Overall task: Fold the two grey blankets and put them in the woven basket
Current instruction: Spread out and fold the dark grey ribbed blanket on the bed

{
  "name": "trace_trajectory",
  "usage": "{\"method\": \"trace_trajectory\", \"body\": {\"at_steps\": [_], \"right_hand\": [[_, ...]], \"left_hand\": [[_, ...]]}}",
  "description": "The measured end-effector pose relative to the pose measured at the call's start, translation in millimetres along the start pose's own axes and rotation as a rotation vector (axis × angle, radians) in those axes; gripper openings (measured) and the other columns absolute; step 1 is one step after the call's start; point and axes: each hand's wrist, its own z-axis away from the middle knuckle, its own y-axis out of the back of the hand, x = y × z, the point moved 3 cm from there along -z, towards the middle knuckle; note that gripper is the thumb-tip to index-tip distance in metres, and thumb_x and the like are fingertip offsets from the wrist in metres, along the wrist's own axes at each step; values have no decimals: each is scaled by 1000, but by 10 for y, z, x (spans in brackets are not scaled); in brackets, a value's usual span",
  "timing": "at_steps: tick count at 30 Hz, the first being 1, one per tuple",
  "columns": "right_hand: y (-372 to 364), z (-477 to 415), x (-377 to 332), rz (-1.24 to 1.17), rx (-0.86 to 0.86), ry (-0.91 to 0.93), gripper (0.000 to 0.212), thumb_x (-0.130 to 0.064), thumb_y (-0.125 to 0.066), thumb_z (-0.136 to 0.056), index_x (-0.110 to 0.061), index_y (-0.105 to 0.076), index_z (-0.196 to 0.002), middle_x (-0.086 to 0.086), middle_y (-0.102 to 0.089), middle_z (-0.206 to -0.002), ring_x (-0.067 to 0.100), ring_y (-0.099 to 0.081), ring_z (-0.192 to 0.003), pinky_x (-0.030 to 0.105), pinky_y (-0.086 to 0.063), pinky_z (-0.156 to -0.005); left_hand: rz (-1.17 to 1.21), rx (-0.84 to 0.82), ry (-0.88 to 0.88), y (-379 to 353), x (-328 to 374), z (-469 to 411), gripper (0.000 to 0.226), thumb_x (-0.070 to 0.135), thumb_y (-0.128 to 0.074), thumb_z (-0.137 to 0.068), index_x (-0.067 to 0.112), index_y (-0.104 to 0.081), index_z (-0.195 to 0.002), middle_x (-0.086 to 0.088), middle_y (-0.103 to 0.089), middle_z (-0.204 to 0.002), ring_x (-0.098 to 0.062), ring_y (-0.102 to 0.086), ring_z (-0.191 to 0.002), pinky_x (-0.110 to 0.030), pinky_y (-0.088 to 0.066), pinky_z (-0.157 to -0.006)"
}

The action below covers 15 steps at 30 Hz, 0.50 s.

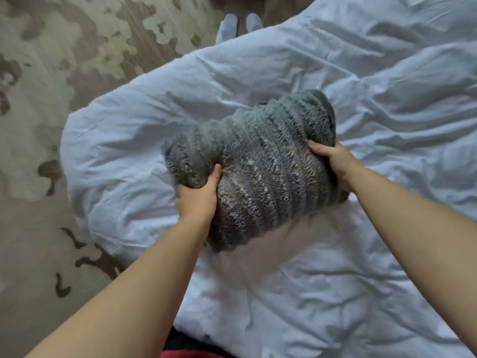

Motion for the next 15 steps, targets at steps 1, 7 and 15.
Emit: {"method": "trace_trajectory", "body": {"at_steps": [1,7,15], "right_hand": [[12,-29,15,-14,-47,-57,62,-36,-76,-66,-12,-63,-122,12,-72,-108,28,-69,-93,37,-54,-85],[-27,-137,224,-45,-145,-157,48,-55,-66,-67,-18,-70,-96,6,-76,-84,22,-73,-70,24,-56,-54],[-431,684,887,-272,59,-290,68,-67,-67,-60,-16,-72,-104,7,-75,-101,25,-72,-93,36,-51,-86]], "left_hand": [[128,-52,50,-57,-28,-63,102,69,-73,-60,18,-37,-141,-8,-53,-136,-27,-50,-126,-35,-37,-107],[247,-224,13,-172,98,-521,107,70,-79,-46,10,-55,-132,-4,-64,-123,-22,-61,-111,-40,-46,-102],[-248,-548,-178,61,701,-847,83,77,-69,-51,29,-62,-118,4,-66,-110,-13,-63,-89,-28,-43,-85]]}}
